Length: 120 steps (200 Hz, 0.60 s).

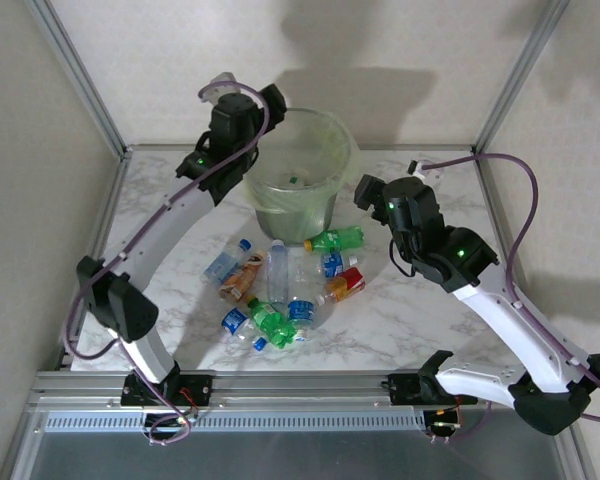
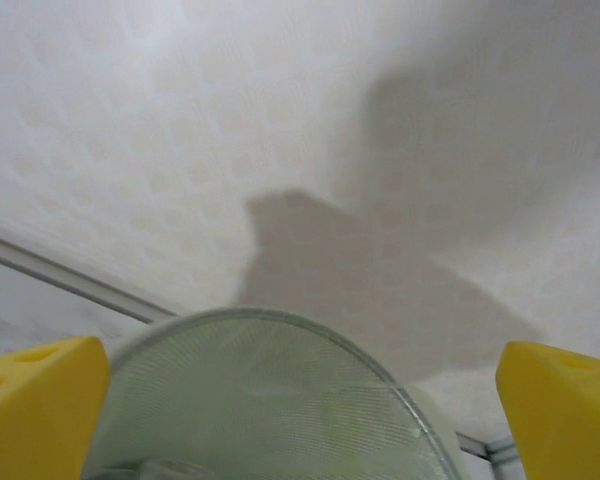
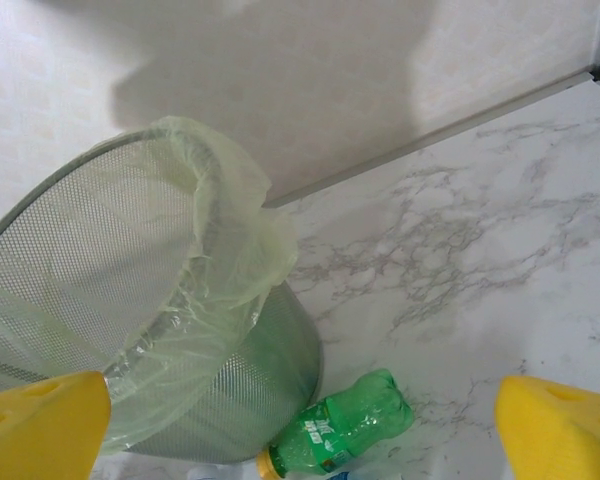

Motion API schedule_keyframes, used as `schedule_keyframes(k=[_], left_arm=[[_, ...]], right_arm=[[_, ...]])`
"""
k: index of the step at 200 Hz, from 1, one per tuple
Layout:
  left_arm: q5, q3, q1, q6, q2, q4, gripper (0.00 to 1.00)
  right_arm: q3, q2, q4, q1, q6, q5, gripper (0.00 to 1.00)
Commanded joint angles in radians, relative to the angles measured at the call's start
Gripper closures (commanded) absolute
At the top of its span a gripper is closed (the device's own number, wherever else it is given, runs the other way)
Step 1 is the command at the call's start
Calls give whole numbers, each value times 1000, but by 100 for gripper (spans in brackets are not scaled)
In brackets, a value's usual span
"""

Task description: Put the plastic bottles in the bin

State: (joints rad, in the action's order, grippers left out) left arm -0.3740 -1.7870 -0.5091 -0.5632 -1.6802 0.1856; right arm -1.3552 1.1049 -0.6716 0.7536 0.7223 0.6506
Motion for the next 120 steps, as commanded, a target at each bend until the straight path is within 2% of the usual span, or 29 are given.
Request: schedule_keyframes(k=[1,31,65,93,120], left_arm=[[-126,96,3,84,221,-21,0],[-176,329,49,104,453,-2,0],[-21,563,175,80,616,106,1],[87,711,206,85,651,179,0],[243,777,205,120,578,257,0]], right_arm=[[4,-24,-4,-13,5,-6,1],[22,-24,1,-18,13,-15,1],[65,-34,22,-30,33,-27,1],[78,-30,29,-44,42,-44,1],[86,-31,29,-53,45,-56,1]])
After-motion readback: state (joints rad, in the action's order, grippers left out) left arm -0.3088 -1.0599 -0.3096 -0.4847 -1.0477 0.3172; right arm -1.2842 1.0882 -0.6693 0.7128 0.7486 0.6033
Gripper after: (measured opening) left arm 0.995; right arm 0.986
